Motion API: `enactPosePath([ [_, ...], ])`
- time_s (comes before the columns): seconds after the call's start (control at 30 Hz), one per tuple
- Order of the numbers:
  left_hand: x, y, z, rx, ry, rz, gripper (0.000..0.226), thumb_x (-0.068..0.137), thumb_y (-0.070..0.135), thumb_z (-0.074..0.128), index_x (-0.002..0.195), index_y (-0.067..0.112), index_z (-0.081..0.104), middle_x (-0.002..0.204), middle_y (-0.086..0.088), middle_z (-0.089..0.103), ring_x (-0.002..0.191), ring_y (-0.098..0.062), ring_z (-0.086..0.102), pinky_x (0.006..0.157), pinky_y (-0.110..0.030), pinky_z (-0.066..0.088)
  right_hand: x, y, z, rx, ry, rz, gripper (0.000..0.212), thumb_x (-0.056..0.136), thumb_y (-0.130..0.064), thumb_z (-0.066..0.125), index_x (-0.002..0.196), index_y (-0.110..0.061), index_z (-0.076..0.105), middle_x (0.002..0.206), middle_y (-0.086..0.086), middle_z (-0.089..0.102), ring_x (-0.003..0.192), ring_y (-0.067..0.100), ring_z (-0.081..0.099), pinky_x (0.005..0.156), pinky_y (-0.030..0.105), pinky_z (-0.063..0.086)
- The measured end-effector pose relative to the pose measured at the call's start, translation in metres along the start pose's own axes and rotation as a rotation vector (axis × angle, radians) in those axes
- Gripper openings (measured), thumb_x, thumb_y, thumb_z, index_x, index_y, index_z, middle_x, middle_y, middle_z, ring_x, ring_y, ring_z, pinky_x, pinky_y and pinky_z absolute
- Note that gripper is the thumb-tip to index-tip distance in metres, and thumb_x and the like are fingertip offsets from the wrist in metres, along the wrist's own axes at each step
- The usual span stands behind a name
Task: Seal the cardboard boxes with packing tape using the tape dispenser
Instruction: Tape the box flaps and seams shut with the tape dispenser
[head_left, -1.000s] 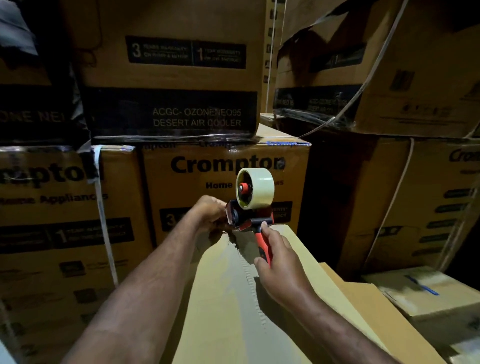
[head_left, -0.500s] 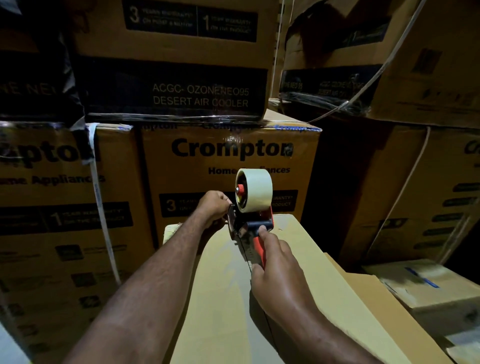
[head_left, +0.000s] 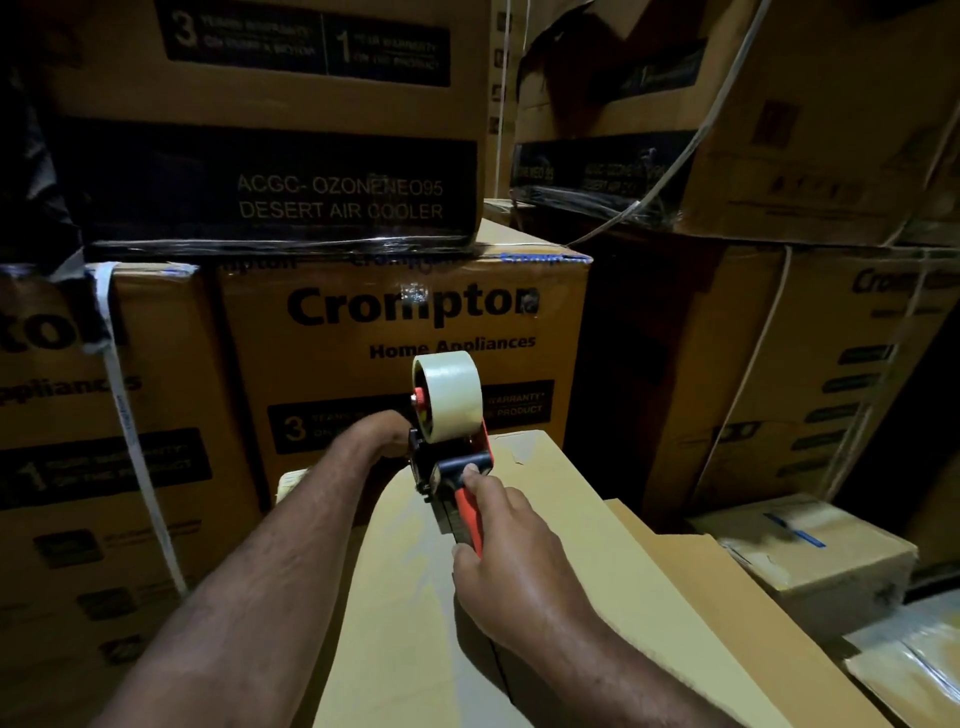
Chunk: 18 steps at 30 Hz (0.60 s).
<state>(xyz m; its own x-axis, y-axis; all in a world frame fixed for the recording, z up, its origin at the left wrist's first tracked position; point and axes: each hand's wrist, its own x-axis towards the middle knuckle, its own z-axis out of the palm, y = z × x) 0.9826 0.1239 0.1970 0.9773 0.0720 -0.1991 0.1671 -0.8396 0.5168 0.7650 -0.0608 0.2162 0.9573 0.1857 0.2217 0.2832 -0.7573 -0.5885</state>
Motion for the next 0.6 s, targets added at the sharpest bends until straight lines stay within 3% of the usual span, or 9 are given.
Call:
enactPosePath([
  [0.07,0.000,-0.002,0.001,0.071,0.111,0.031,0.008,0.096,0.014,0.063,0.099,0.011,0.070,0.084,0.003,0.058,0.070,-0.010,0.052,0.054,-0.020,0.037,0.001,0.000,0.000,0.005,-0.008,0.001,0.064,0.101,-0.029,0.052,0.152,-0.040,0.015,0.144,-0.009,0.040,0.126,0.018,0.048,0.100,0.031,0.045],
  [0.13,-0.004,0.000,0.004,-0.005,0.202,0.121,0.012,0.095,0.007,0.065,0.093,0.016,0.073,0.077,0.008,0.057,0.068,-0.006,0.053,0.053,-0.020,0.038,0.003,0.000,0.000,0.014,-0.006,0.012,0.062,0.100,-0.029,0.053,0.149,-0.041,0.017,0.140,-0.007,0.047,0.123,0.019,0.050,0.098,0.034,0.047],
  [0.23,-0.010,-0.005,0.000,-0.286,0.066,0.192,0.035,0.094,0.000,0.061,0.067,0.017,0.076,0.070,-0.002,0.071,0.068,-0.018,0.062,0.060,-0.029,0.048,0.005,0.000,0.000,0.010,-0.002,0.039,0.058,0.100,-0.027,0.052,0.143,-0.040,0.017,0.131,-0.001,0.056,0.113,0.022,0.056,0.089,0.037,0.051],
  [0.37,-0.012,-0.015,-0.017,-0.119,-0.122,0.166,0.024,0.090,0.027,0.074,0.067,0.022,0.079,0.076,0.001,0.075,0.077,-0.019,0.062,0.079,-0.039,0.050,0.006,0.001,0.000,-0.002,-0.008,0.076,0.058,0.100,-0.027,0.050,0.144,-0.040,0.015,0.127,0.006,0.061,0.107,0.028,0.060,0.080,0.039,0.052],
  [0.6,-0.017,-0.005,-0.011,0.031,-0.066,0.113,0.029,0.097,0.019,0.064,0.069,0.020,0.065,0.078,0.004,0.061,0.072,-0.010,0.052,0.068,-0.031,0.038,0.006,-0.005,0.000,-0.079,-0.041,0.047,0.053,0.098,-0.020,0.048,0.139,-0.036,0.019,0.109,0.009,0.064,0.093,0.030,0.061,0.078,0.048,0.057],
])
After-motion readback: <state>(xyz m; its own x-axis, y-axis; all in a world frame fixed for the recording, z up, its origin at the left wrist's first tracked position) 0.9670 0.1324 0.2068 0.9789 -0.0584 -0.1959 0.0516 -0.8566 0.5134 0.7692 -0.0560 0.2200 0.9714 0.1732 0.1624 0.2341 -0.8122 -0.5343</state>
